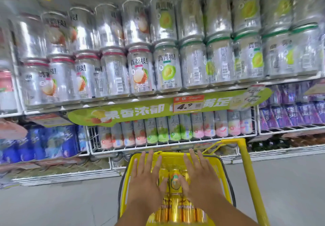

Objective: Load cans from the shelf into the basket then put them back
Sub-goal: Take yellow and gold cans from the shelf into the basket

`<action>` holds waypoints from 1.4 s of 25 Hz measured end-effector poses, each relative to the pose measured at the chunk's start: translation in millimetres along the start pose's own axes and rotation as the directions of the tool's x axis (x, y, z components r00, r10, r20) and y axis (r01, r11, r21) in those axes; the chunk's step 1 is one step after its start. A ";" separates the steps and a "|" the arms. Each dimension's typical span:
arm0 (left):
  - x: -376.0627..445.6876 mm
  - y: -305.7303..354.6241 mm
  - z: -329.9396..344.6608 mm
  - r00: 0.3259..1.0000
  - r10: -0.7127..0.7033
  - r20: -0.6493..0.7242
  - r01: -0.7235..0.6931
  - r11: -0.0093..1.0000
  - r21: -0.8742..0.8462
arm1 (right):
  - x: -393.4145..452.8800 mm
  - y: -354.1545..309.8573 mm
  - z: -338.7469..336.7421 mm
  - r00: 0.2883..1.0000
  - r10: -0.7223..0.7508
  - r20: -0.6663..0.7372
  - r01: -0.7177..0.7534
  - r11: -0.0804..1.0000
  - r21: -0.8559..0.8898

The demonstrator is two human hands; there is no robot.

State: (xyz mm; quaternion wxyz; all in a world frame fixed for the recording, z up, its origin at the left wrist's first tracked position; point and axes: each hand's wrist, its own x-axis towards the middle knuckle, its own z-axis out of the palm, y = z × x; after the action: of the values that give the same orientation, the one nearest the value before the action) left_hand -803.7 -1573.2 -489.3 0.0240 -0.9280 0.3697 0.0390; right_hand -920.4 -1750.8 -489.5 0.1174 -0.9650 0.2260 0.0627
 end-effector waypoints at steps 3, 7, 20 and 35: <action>-6.8 4.4 -45.9 1.000 -0.014 -0.023 0.015 1.000 0.022 | -7.4 -5.4 -49.5 1.000 -0.015 -0.016 0.015 0.999 0.029; -14.5 16.8 -124.9 0.997 -0.043 -0.070 0.042 0.999 -0.012 | -22.1 -8.8 -131.0 0.998 -0.052 -0.017 0.053 0.998 0.018; -4.1 58.9 -348.6 0.977 0.020 -0.214 -0.028 0.999 -0.034 | -57.4 0.5 -355.3 0.983 -0.094 -0.157 0.093 0.996 -0.011; 11.6 86.0 -504.9 0.891 0.021 -0.453 -0.036 0.999 -0.025 | -63.6 17.5 -515.8 0.932 -0.173 -0.319 0.163 0.985 -0.059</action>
State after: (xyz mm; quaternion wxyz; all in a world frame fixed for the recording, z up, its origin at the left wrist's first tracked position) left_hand -826.9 -1680.7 11.1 -0.0785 -0.9064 0.3779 -0.1717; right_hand -949.8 -1870.7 15.5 0.0685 -0.9797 0.1579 -0.1028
